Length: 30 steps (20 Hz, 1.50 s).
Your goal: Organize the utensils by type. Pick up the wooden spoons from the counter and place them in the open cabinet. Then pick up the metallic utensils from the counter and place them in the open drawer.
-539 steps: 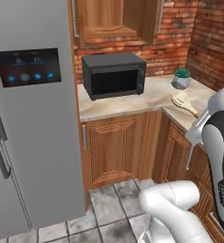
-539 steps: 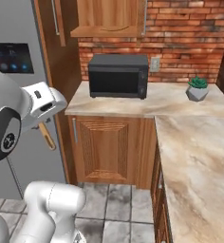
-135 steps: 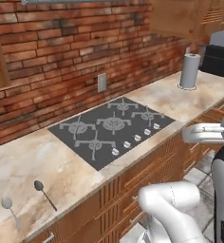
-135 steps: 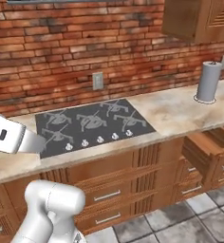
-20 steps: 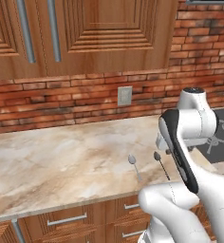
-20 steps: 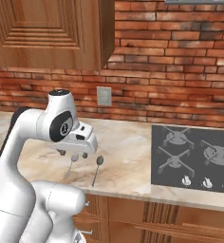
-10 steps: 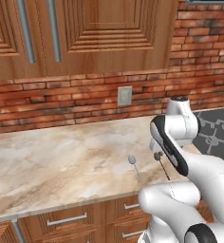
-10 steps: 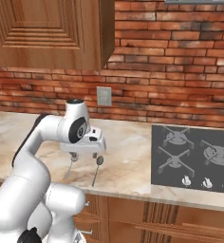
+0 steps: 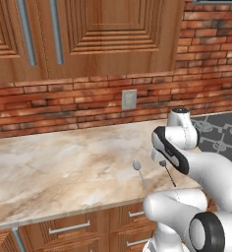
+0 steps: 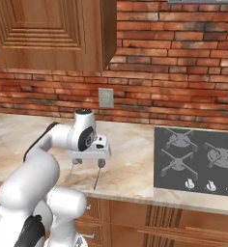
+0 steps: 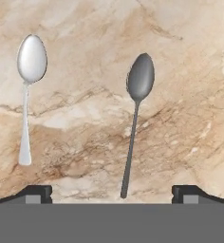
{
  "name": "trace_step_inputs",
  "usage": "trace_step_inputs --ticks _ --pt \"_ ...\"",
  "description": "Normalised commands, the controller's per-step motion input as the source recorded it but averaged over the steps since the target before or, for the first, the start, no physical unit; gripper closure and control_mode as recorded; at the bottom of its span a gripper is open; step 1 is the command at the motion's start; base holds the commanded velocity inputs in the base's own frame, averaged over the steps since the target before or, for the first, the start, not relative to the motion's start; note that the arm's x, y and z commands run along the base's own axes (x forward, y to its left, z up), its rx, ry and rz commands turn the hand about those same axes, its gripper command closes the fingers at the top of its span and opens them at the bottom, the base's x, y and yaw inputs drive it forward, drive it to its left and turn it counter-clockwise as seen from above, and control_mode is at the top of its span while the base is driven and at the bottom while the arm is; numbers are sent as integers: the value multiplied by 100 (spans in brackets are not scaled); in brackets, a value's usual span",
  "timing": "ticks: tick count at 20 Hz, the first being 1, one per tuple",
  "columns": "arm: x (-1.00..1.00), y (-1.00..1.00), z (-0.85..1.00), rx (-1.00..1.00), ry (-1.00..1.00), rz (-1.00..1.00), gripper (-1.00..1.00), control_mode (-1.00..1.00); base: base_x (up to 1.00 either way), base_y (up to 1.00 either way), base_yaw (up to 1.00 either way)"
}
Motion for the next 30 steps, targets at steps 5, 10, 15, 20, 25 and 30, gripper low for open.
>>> trace_step_inputs --ticks 5,10,15,20,25,30 --pt "2 0 -38 0 0 0 -100 -100 0 0 0" --pt "0 -6 -31 0 0 0 -100 -100 0 0 0" --pt "0 -11 -31 0 0 0 -100 -100 0 0 0" --pt "0 -11 -30 0 0 0 -100 -100 0 0 0" --pt "0 -10 -29 1 0 0 -100 -100 0 0 0" --pt "0 -2 -29 0 0 0 -100 -100 0 0 0"
